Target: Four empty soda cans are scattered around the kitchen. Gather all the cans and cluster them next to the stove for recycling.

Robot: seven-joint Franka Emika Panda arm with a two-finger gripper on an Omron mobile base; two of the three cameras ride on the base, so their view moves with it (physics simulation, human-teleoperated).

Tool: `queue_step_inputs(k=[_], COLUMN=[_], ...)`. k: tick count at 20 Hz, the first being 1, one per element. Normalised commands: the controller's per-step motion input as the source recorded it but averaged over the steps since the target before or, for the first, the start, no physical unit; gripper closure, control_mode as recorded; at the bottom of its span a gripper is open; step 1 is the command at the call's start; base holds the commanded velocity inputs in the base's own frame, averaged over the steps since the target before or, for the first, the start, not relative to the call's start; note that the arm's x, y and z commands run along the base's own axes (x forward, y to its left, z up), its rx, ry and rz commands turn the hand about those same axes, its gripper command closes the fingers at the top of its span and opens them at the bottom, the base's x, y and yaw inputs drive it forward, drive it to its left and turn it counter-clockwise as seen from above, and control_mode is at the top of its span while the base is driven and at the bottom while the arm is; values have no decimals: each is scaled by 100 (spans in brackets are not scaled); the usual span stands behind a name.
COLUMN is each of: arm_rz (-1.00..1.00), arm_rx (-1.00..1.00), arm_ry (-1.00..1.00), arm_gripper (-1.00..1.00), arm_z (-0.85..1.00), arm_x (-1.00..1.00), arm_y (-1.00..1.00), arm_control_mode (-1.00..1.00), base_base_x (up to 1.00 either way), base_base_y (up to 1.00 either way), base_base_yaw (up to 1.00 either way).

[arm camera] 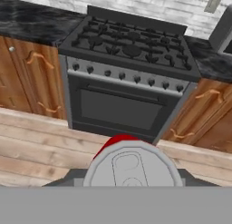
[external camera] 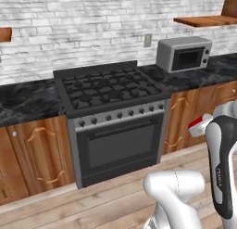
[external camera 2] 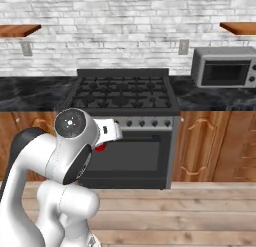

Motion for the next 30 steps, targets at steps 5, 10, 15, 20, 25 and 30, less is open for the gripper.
queue_step_inputs(k=[5,10,15,20,25,30], arm_rz=[0,0,0,0,0,0], arm_rx=[0,0,0,0,0,-5], arm_ry=[0,0,0,0,0,4], arm_gripper=[100,100,100,100,100,100], arm_z=[0,0,0,0,0,-10], arm_x=[0,0,0,0,0,34], arm_y=[0,0,0,0,0,36], arm_control_mode=[100,100,100,100,100,-100], base_base_x=[29,68,91,99,93,50], base_base_y=[98,82,53,37,71,53], base_base_yaw=[-4,-14,-4,1,0,0])
